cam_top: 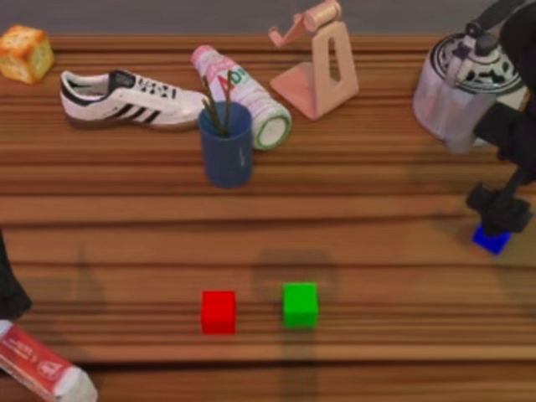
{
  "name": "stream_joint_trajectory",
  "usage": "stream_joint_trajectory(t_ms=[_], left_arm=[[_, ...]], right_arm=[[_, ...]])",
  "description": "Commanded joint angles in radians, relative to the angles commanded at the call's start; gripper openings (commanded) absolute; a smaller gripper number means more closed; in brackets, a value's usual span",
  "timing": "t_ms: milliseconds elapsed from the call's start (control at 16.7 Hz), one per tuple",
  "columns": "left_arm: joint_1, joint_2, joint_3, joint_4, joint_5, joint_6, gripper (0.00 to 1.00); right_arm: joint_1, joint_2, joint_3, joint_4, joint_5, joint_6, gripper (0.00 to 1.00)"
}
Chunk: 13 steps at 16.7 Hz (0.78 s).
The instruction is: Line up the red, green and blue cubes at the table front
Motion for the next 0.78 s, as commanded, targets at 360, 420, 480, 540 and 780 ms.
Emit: stream_joint_trajectory(t_ms=[360,420,480,540,780], left_arm=[[0.000,0.000,0.000,0.000,0.000,0.000,1.00],[0.000,0.000,0.000,0.000,0.000,0.000,1.00],[0.000,0.000,0.000,0.000,0.000,0.000,1.00],[0.000,0.000,0.000,0.000,0.000,0.000,1.00],[0.000,0.000,0.000,0.000,0.000,0.000,1.00]], right_arm=[[0.003,0.088,-0.126,0.223,0.001,0.004,1.00],[0.004,0.096,-0.137,0.238,0.001,0.004,1.00],[0.004,0.099,-0.140,0.242,0.001,0.004,1.00],[0.004,0.099,-0.140,0.242,0.001,0.004,1.00],[0.004,0.099,-0.140,0.242,0.001,0.004,0.85]])
